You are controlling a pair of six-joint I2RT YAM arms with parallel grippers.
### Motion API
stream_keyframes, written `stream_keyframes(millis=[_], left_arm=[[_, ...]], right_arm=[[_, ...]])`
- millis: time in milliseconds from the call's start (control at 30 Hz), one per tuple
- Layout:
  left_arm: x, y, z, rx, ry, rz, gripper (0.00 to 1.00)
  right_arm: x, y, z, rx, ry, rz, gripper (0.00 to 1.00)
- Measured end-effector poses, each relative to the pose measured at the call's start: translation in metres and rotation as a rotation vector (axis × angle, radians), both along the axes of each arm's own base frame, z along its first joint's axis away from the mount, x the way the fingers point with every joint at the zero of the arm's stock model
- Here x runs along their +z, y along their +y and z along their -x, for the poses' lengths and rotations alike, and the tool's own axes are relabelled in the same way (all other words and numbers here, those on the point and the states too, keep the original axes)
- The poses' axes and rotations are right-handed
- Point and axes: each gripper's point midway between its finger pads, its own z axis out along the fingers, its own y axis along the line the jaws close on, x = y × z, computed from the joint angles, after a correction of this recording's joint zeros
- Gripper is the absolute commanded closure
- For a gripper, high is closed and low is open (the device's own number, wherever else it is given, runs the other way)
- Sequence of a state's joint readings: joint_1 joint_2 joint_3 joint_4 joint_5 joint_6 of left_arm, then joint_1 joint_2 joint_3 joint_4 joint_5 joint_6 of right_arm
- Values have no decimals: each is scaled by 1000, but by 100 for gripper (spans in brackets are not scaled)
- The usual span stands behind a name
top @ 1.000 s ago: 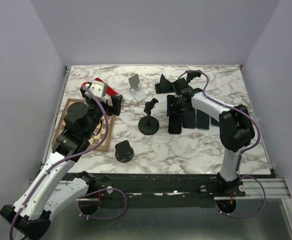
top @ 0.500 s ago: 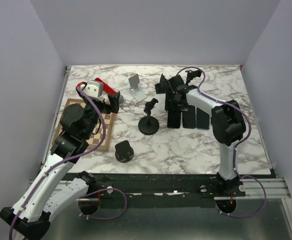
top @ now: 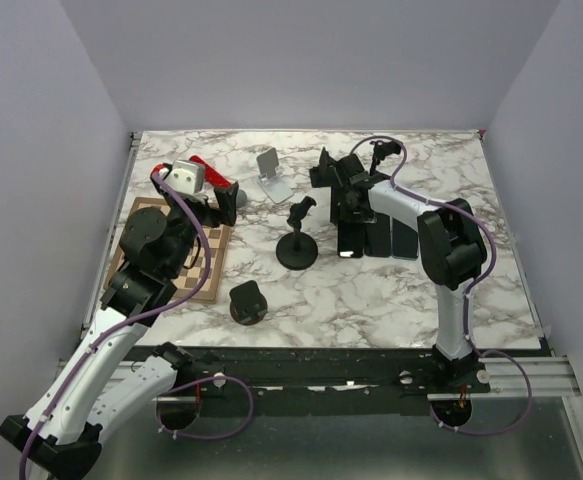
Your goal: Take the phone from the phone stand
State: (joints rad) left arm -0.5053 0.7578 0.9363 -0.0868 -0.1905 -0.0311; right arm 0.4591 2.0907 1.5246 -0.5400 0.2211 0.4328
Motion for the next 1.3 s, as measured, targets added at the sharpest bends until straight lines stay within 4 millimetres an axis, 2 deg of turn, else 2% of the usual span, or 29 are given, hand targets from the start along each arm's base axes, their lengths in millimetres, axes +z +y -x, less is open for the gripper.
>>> stream_keyframes(millis=[767,900,1300], left_arm=[[-2,3,-3,14,11,13,10],[-2,4,-3,18,13,17,10],[-5,5,-7,24,26,22,11]], right_arm=[[-1,1,-11,-3,-43,1,25],[-1,1,-11,-1,-44,2,24],[-2,6,-17,40,-80,-8,9]])
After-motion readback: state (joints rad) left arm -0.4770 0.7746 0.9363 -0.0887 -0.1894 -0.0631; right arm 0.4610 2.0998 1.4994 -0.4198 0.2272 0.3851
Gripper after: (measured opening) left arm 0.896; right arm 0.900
